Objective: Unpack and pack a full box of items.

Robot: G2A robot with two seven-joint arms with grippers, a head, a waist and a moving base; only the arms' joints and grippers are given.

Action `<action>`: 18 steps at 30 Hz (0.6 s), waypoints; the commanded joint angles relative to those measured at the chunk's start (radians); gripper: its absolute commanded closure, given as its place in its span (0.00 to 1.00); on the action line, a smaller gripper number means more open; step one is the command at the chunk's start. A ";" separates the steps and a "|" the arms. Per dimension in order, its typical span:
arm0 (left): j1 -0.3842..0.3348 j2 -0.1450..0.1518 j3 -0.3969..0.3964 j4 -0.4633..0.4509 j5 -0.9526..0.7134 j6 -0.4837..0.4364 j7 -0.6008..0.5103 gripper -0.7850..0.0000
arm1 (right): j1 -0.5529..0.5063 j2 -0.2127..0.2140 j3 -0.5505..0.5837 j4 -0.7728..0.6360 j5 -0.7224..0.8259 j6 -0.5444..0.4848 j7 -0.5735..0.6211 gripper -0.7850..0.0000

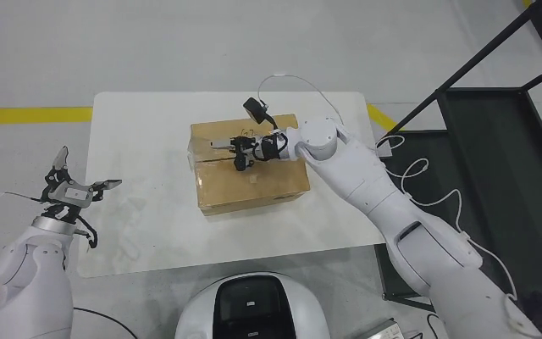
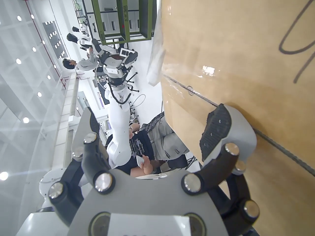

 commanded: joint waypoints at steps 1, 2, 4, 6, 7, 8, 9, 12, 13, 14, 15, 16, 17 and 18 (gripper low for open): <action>0.007 0.001 0.010 -0.014 0.011 0.004 0.003 0.00 | 0.004 -0.003 0.005 0.008 0.005 0.002 -0.005 0.00; 0.009 0.002 0.013 -0.020 0.016 0.007 0.002 0.00 | 0.007 -0.004 0.007 0.011 0.005 0.006 -0.009 0.00; 0.011 0.003 0.022 -0.028 0.029 0.012 0.005 0.00 | 0.011 -0.006 0.010 0.017 0.004 0.025 -0.019 0.00; 0.010 0.005 0.039 -0.033 0.051 0.020 0.008 0.00 | 0.016 -0.010 0.011 0.021 0.001 0.046 -0.024 0.00; 0.006 0.006 0.049 -0.034 0.060 0.030 0.007 0.00 | 0.018 -0.011 0.010 0.025 0.000 0.054 -0.026 0.00; -0.001 0.006 0.058 -0.031 0.063 0.033 0.014 0.00 | 0.020 -0.014 0.009 0.027 -0.001 0.058 -0.027 0.00; -0.009 0.006 0.072 -0.027 0.071 0.034 0.022 0.00 | 0.022 -0.016 0.009 0.030 -0.001 0.059 -0.026 0.00; -0.038 0.005 0.120 -0.007 0.101 0.049 0.037 0.00 | 0.026 -0.021 0.007 0.040 -0.006 0.062 -0.027 0.00; -0.049 0.005 0.137 0.001 0.110 0.053 0.037 0.00 | 0.026 -0.022 0.008 0.042 -0.006 0.061 -0.027 0.00; -0.061 0.005 0.154 0.011 0.117 0.056 0.035 0.00 | 0.026 -0.023 0.011 0.045 -0.008 0.059 -0.029 0.00; -0.074 0.004 0.169 0.023 0.122 0.051 0.039 0.00 | 0.025 -0.023 0.014 0.046 -0.009 0.055 -0.031 0.00; -0.085 0.002 0.185 0.033 0.127 0.040 0.041 0.00 | 0.024 -0.022 0.019 0.047 -0.011 0.049 -0.030 0.00; -0.095 0.001 0.204 0.044 0.129 0.034 0.034 0.00 | 0.022 -0.020 0.025 0.046 -0.014 0.043 -0.032 0.00; -0.106 0.000 0.218 0.056 0.129 0.026 0.035 0.00 | 0.018 -0.018 0.031 0.047 -0.018 0.040 -0.035 0.00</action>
